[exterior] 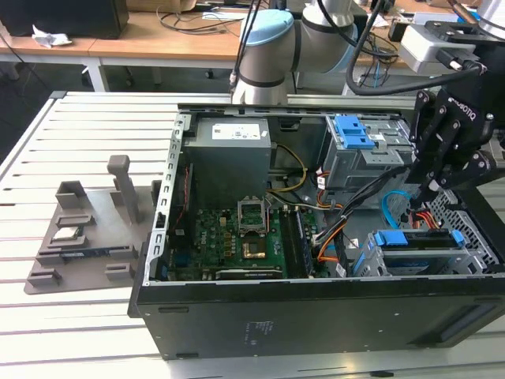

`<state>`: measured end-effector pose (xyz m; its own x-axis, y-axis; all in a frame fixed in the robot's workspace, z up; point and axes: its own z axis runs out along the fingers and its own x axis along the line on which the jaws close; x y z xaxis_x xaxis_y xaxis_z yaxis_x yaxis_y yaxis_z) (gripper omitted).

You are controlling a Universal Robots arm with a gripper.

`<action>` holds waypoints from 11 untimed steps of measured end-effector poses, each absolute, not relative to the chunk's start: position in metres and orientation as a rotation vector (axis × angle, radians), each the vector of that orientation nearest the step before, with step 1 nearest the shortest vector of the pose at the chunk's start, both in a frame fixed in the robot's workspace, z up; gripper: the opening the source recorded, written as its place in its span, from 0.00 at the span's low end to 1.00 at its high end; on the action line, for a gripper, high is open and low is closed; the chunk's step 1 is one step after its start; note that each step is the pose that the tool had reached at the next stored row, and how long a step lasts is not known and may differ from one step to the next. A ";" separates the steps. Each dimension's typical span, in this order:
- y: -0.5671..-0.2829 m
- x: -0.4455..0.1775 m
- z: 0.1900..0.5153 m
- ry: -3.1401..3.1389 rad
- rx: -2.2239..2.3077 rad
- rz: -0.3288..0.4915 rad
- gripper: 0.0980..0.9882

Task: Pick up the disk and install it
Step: 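Insert the second disk wire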

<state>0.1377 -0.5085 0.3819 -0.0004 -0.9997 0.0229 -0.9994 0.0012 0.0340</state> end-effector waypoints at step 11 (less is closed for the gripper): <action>-0.514 0.138 0.371 -2.175 2.202 -0.003 0.13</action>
